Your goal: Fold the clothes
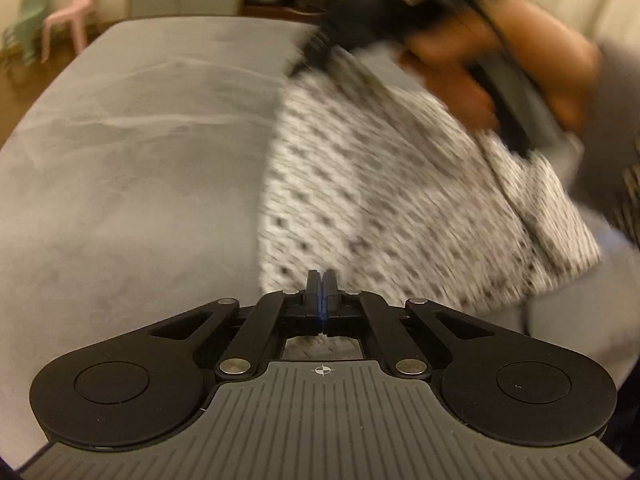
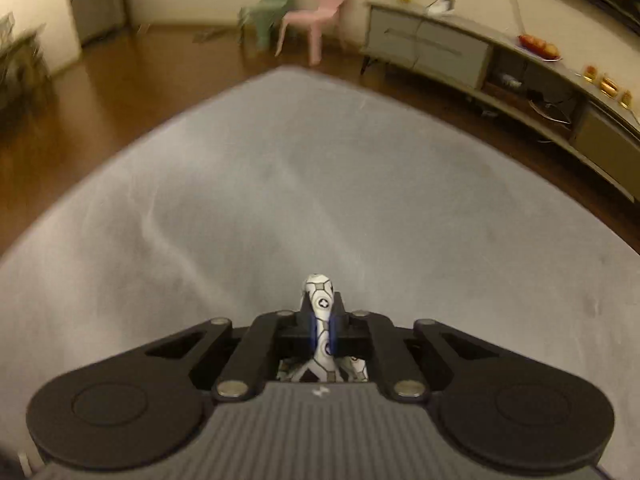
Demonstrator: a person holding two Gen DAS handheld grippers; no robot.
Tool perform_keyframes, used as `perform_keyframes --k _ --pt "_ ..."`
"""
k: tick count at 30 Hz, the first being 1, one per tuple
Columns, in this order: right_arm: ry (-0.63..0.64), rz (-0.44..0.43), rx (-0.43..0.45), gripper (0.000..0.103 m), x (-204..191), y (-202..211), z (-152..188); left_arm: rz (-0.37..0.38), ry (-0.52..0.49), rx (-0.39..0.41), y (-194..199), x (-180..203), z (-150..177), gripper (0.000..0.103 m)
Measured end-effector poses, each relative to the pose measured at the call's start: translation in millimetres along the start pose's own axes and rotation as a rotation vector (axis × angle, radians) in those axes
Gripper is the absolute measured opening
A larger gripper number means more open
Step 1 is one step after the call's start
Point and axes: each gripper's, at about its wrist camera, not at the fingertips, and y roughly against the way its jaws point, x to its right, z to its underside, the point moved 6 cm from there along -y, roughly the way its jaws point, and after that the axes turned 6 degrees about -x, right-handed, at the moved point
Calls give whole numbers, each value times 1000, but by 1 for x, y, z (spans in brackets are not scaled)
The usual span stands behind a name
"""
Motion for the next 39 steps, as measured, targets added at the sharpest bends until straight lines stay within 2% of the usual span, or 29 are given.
perform_keyframes --k 3,5,6,8,9,10,11,13,15,17,18,20,21,22,23,24,25,26,27,30,34,36,38,39 --pt "-43 -14 56 6 5 2 -12 -21 -54 -10 0 7 3 0" --pt "-43 -61 42 10 6 -5 -16 -12 -39 32 9 2 -2 0" --pt "-32 -94 26 12 8 -6 -7 -5 -20 70 18 -2 -7 0" --pt "-14 -125 24 22 12 -3 -5 5 33 164 38 -13 -16 0" --pt "-11 -132 31 29 14 -1 -6 -20 55 200 45 -20 -21 0" --pt "-44 -114 74 47 21 8 -7 -80 72 222 47 -27 -23 0" --pt "-77 -96 116 54 28 18 -7 -136 82 230 45 -33 -26 0" --pt "-125 -70 200 52 39 36 -7 -231 89 236 39 -42 -30 2" --pt "-94 -60 206 40 34 38 -8 -275 76 239 29 -44 -38 2" --pt "-41 -55 176 38 23 32 -10 -261 109 221 18 -48 -47 3" --pt "-13 -64 137 41 14 23 -11 -217 143 211 13 -50 -50 3" --pt "24 -59 84 64 1 7 -11 -109 203 194 6 -52 -53 13" --pt "38 -49 63 63 -3 0 -11 -69 217 181 3 -52 -54 18" --pt "51 -39 41 59 -8 -7 -10 -38 227 164 -1 -52 -54 23" --pt "65 -30 19 34 -12 -14 -9 -28 227 143 -5 -52 -53 26" --pt "77 -21 -2 21 -17 -21 -9 -32 220 119 -11 -52 -51 26" --pt "76 -27 -12 14 -18 -21 -5 -36 213 95 -16 -52 -48 18" --pt "67 -43 5 11 -19 -17 -5 -55 187 88 -19 -50 -47 6" --pt "38 -70 28 11 -16 -12 -7 -80 149 80 -20 -47 -46 0" --pt "-91 -120 100 9 2 3 -14 -102 66 72 -21 -32 -41 0" --pt "-202 -90 117 9 29 -2 -27 -108 13 63 -20 -18 -36 0" --pt "-225 -52 145 14 38 -4 -30 -110 15 57 -19 -19 -35 0" --pt "-295 -46 208 33 56 8 -30 -119 31 53 -16 -23 -35 0" --pt "-331 -45 239 37 66 14 -30 -135 40 54 -13 -27 -35 0"
